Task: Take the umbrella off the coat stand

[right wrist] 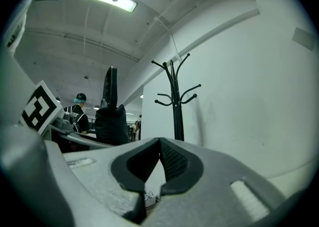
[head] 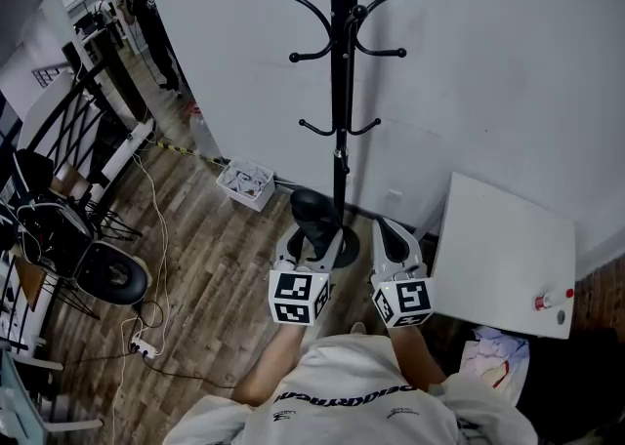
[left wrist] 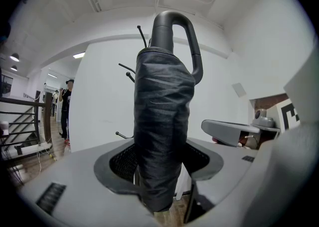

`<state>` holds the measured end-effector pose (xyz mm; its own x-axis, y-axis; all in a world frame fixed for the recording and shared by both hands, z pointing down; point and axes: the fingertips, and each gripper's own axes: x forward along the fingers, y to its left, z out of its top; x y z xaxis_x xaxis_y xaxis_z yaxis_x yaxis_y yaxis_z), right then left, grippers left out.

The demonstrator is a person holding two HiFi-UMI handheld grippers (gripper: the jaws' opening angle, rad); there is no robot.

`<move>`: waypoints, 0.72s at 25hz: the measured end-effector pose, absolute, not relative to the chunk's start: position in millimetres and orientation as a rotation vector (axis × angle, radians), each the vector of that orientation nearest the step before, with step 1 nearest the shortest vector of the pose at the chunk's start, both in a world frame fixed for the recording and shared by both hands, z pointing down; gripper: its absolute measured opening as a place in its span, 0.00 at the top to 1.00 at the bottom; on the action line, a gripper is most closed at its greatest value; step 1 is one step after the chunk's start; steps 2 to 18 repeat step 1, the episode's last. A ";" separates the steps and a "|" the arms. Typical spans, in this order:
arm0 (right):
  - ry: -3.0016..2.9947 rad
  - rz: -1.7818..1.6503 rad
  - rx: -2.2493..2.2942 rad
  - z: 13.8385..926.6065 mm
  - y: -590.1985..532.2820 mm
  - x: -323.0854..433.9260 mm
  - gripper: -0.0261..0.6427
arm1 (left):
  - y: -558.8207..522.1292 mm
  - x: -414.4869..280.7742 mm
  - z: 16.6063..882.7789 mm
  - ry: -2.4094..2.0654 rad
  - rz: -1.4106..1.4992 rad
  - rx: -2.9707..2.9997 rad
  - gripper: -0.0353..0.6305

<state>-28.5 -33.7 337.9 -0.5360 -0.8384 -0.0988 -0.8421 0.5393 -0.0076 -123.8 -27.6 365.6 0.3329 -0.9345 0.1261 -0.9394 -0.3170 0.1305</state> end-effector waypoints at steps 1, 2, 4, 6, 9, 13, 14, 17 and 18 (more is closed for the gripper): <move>2.676 0.065 -1.465 338.0 -33.5 -27.8 0.96 | -27.4 -123.1 366.4 -1.717 0.041 2.413 0.57; 2.676 0.065 -1.465 338.0 -33.5 -27.8 0.96 | -27.4 -123.1 366.4 -1.717 0.041 2.413 0.57; 2.676 0.065 -1.465 338.0 -33.5 -27.8 0.96 | -27.4 -123.1 366.4 -1.717 0.041 2.413 0.57; 2.676 0.065 -1.465 338.0 -33.5 -27.8 0.96 | -27.4 -123.1 366.4 -1.717 0.041 2.413 0.57; 2.676 0.065 -1.465 338.0 -33.5 -27.8 0.96 | -27.4 -123.1 366.4 -1.717 0.041 2.413 0.57; 2.676 0.065 -1.465 338.0 -33.5 -27.8 0.96 | -27.4 -123.1 366.4 -1.717 0.041 2.413 0.57; 2.676 0.065 -1.465 338.0 -33.5 -27.8 0.96 | -27.4 -123.1 366.4 -1.717 0.041 2.413 0.57; 2.676 0.065 -1.465 338.0 -33.5 -27.8 0.96 | -27.4 -123.1 366.4 -1.717 0.041 2.413 0.57; 2.676 0.065 -1.465 338.0 -33.5 -27.8 0.96 | -27.4 -123.1 366.4 -1.717 0.041 2.413 0.57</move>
